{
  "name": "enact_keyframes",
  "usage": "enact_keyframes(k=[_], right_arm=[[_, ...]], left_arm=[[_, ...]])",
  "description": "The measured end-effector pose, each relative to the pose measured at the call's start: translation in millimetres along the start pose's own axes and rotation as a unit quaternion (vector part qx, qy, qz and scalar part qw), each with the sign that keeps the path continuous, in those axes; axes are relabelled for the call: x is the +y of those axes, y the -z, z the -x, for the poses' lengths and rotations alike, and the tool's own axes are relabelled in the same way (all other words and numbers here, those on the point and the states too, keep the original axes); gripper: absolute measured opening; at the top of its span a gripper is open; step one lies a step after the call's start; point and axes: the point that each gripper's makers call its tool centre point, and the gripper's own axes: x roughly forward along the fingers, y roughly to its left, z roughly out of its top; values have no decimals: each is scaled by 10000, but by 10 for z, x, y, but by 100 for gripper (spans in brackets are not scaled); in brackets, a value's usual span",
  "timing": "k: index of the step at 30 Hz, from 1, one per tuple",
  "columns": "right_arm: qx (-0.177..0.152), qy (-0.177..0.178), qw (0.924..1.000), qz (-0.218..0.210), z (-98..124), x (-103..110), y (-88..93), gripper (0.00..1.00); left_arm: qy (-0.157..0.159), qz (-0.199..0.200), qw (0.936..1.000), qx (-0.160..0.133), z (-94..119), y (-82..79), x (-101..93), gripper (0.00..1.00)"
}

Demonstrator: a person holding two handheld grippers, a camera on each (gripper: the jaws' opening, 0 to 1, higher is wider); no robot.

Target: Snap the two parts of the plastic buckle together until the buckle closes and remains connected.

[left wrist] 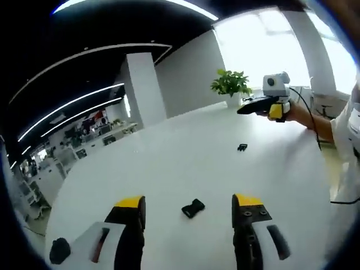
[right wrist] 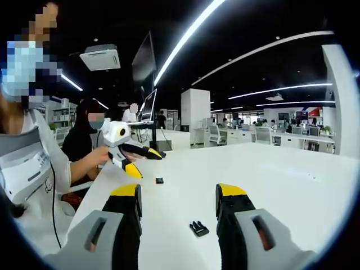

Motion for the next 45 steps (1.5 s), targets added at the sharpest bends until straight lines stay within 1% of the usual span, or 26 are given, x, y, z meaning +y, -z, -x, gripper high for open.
enact_keyframes(k=[2,6,8,9,12,13,16,17,18,20,22,24,26,29,31,34,37,42,45], right_arm=[[0,-3,10000,11,-1,5,-1,53],[9,0,10000,22,0,7,2,53],[-2,7,10000,26,2,5,-5,53],[-7,15,10000,31,4,1,-9,53],[-18,18,10000,37,8,0,-16,53],[-25,12,10000,37,8,3,-20,53],[-41,-11,10000,37,8,12,-32,53],[-50,-30,10000,59,12,19,-51,53],[-125,-23,9999,69,14,16,-92,53],[-207,-57,9998,16,7,16,-135,53],[-109,-82,9999,-63,-20,16,-107,53],[96,-93,9999,-14,-48,29,-23,53],[261,-133,9996,-31,-54,56,56,53],[407,-158,9990,-46,-29,82,129,54],[462,-136,9988,-38,14,97,154,54],[477,-67,9988,3,96,111,144,54],[477,3,9988,65,159,113,119,54],[452,61,9989,125,233,155,79,54],[443,92,9989,157,266,192,59,54]], left_arm=[[36,-145,9999,58,-34,5,2,64],[131,-265,9994,160,-102,21,5,65],[332,-300,9989,154,-129,14,-40,65],[536,-256,9982,118,-145,6,-89,64],[804,-162,9966,53,-163,-9,-141,63],[966,-23,9953,-19,-183,-22,-147,63],[1120,158,9936,-47,-219,-15,-99,61],[1161,133,9931,-21,-232,4,-79,60],[1217,-6,9926,-25,-234,15,-67,59],[1280,-74,9917,-25,-231,18,-61,58],[1421,-28,9898,-54,-229,8,-88,58],[1512,-106,9884,-79,-233,9,-115,56],[1542,-155,9879,-75,-246,16,-127,57],[1601,-47,9871,-69,-275,23,-127,56],[1631,-57,9866,-37,-284,42,-128,56],[1647,-61,9863,56,-299,83,-121,55],[1701,-45,9854,115,-306,109,-101,49],[1832,18,9831,62,-288,90,-98,38],[1854,-7,9826,89,-288,103,-87,37]])
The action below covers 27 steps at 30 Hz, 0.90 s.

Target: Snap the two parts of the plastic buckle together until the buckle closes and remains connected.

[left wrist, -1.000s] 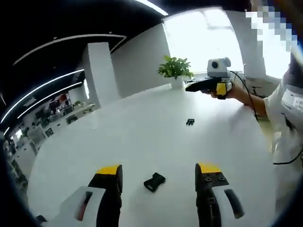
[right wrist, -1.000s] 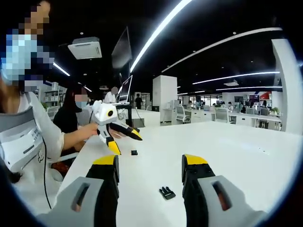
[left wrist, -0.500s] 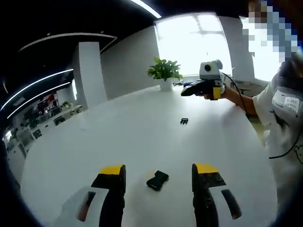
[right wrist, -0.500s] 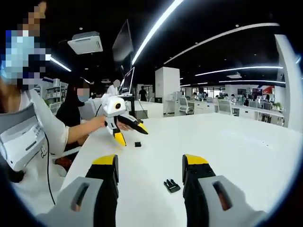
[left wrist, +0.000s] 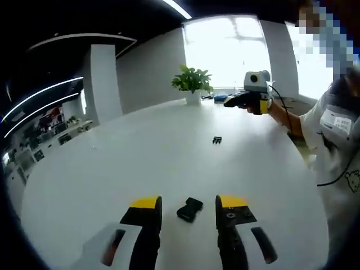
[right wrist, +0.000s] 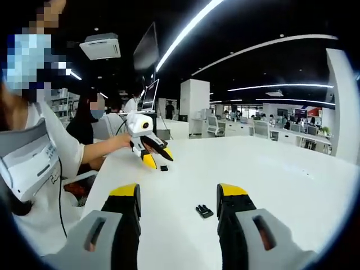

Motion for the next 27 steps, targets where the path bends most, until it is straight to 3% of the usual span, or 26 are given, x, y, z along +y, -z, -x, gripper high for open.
enact_keyframes(k=[7,27], right_arm=[[59,83,9999,108,68,72,-10,54],[61,179,9998,27,134,66,48,54]], left_arm=[[123,80,9999,76,-30,83,24,28],[268,233,9992,180,-79,147,12,21]])
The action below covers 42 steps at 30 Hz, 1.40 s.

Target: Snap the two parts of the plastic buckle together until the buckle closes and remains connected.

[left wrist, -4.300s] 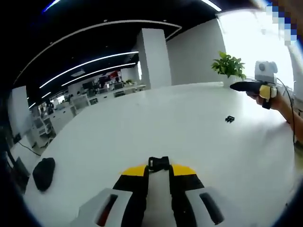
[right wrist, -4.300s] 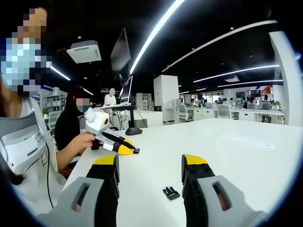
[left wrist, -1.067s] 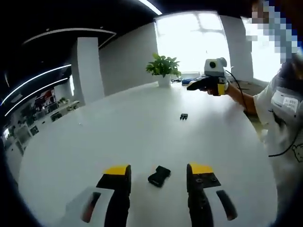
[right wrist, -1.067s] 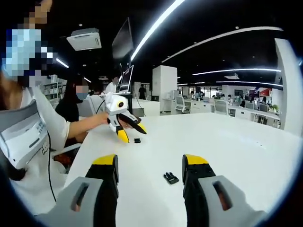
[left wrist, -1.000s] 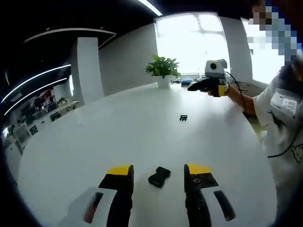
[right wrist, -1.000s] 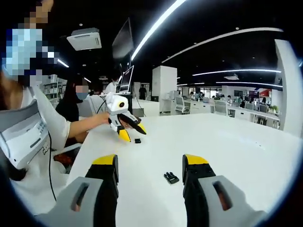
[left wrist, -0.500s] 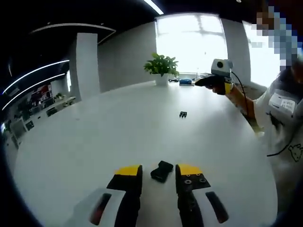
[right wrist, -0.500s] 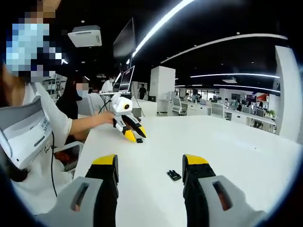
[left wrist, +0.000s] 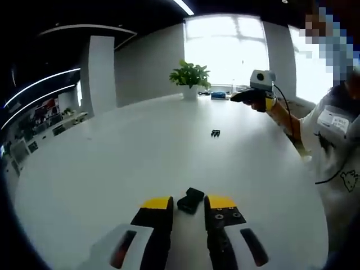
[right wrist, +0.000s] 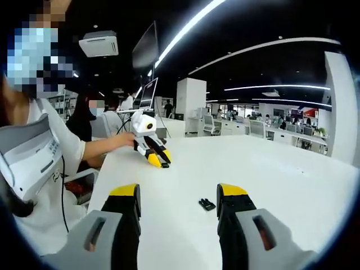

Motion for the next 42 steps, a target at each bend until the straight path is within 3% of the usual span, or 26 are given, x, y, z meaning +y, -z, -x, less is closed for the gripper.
enact_keyframes(k=[15,31,42], right_arm=[[-55,24,9999,-162,11,-22,54,54],[-92,21,9996,-262,9,-7,77,54],[5,27,9997,-239,-48,-117,86,54]], left_arm=[[54,27,10000,-70,-36,-26,0,12],[96,111,9998,-157,-38,-61,-3,12],[152,-35,9994,-302,-8,-400,21,12]])
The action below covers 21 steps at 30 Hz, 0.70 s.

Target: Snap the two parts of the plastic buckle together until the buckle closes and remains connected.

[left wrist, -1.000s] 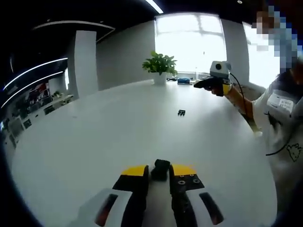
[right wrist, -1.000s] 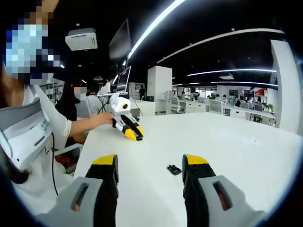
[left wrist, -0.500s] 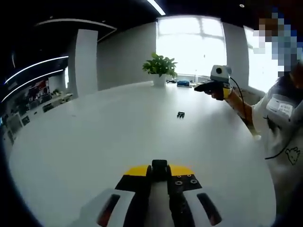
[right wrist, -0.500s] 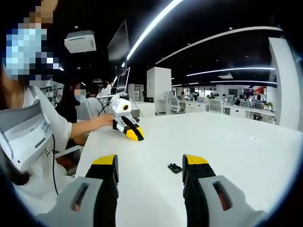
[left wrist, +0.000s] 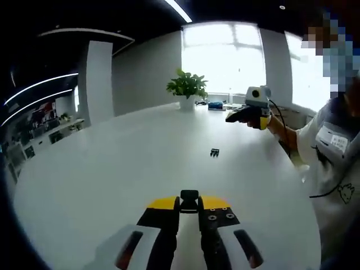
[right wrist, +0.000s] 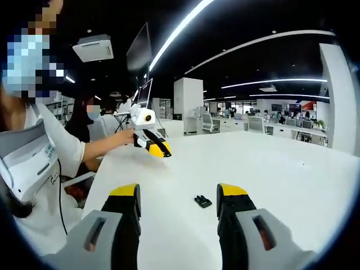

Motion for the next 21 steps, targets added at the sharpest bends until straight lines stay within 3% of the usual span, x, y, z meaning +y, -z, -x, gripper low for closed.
enact_keyframes(k=[5,14,21], right_arm=[[-92,17,9999,-88,-23,-100,-2,54],[36,-21,10000,-82,-112,-218,31,54],[118,-80,9999,-39,-157,-265,38,54]], left_arm=[[118,52,9998,-148,-87,-165,-13,12],[182,-37,9985,-510,-206,-544,-69,12],[243,36,9982,-554,-284,-622,-111,12]])
